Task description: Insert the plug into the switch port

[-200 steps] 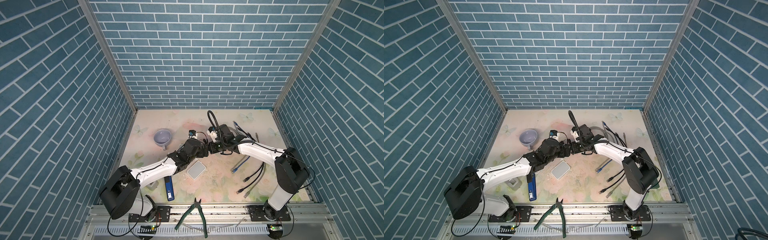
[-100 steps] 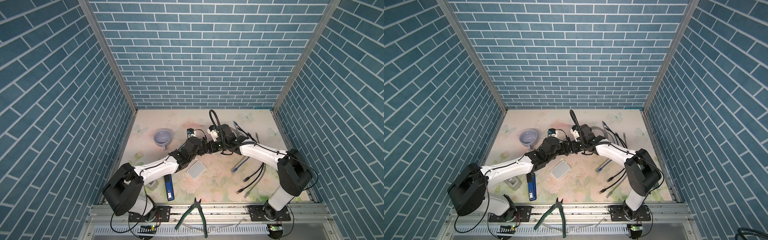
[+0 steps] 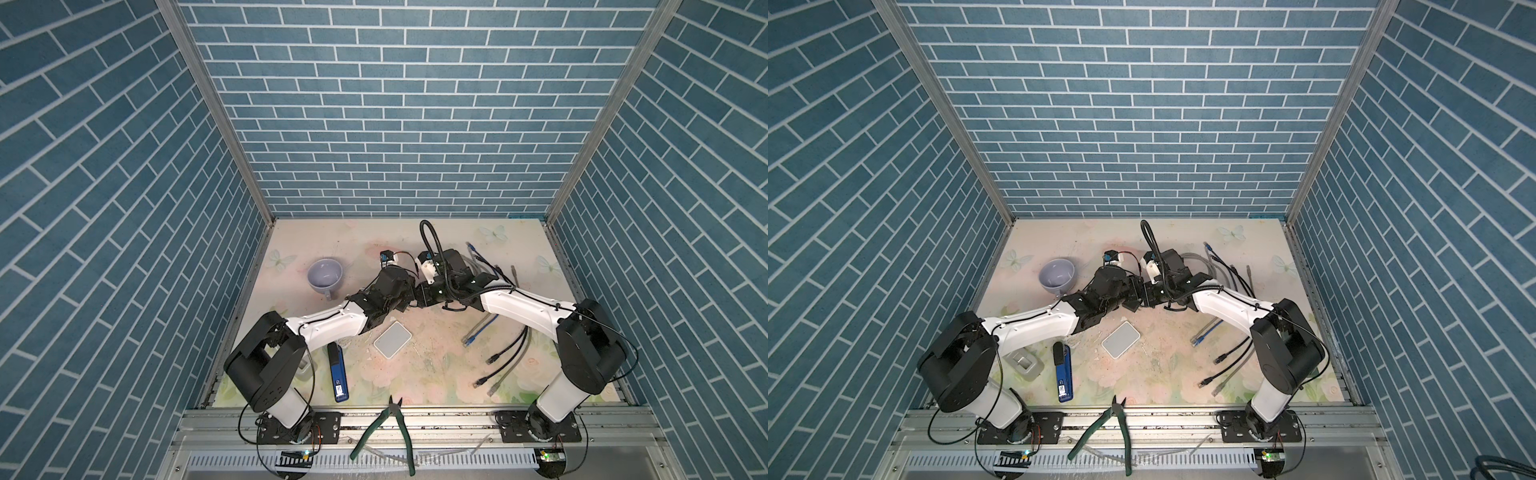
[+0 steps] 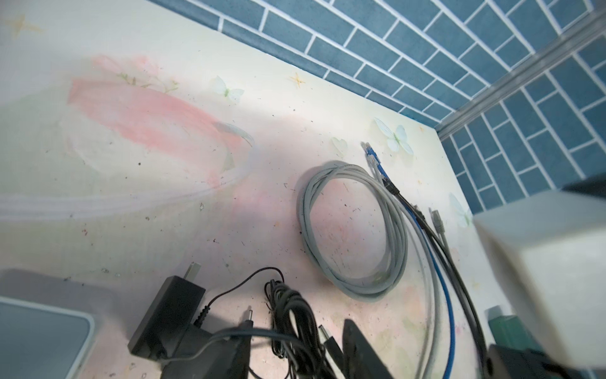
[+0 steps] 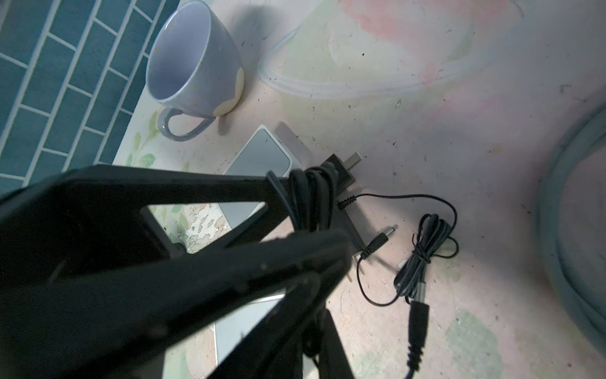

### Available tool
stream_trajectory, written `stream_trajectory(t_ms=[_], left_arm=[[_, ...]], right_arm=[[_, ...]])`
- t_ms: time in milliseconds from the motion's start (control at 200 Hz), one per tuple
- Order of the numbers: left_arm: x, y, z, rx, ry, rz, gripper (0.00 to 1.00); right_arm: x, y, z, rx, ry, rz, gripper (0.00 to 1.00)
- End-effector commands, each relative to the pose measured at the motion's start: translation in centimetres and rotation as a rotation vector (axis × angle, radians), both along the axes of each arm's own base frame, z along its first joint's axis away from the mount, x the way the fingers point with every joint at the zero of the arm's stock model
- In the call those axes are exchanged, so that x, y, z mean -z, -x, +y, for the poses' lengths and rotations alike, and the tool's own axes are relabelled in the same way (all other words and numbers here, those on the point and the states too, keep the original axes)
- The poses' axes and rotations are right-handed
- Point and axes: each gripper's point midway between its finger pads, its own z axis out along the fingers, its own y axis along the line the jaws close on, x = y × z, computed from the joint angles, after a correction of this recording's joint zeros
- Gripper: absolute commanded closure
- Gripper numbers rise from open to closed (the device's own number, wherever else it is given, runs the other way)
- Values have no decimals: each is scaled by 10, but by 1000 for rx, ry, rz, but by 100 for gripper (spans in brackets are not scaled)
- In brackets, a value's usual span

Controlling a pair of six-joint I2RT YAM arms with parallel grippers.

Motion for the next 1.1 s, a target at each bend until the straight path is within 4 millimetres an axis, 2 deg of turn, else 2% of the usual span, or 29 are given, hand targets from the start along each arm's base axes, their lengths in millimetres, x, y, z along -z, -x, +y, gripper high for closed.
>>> stream_trajectory(t_ms=[0, 275, 430, 485, 795, 895, 1095], left_arm=[[-9, -5, -6, 27, -12, -15, 63], [-14, -6, -6, 53, -70, -24, 89], [-13, -5, -5, 75, -112, -22, 97], [-12, -4, -4, 88, -131, -24, 99], [-22, -2, 1, 124, -192, -13, 100], [-25, -3, 2, 118, -172, 3, 100], [-32, -3, -4, 133, -115, 27, 100]], right_arm=[[-20, 3, 5, -20, -64, -41, 100], [-19, 1, 6, -20, -54, -46, 100], [-18, 0, 3, -29, -28, -58, 100], [-19, 0, 2, -36, -17, -72, 96], [-21, 5, -12, -127, 66, -201, 57], [-23, 6, -17, -137, 77, -250, 52], [-22, 16, -15, -195, 23, -346, 51]])
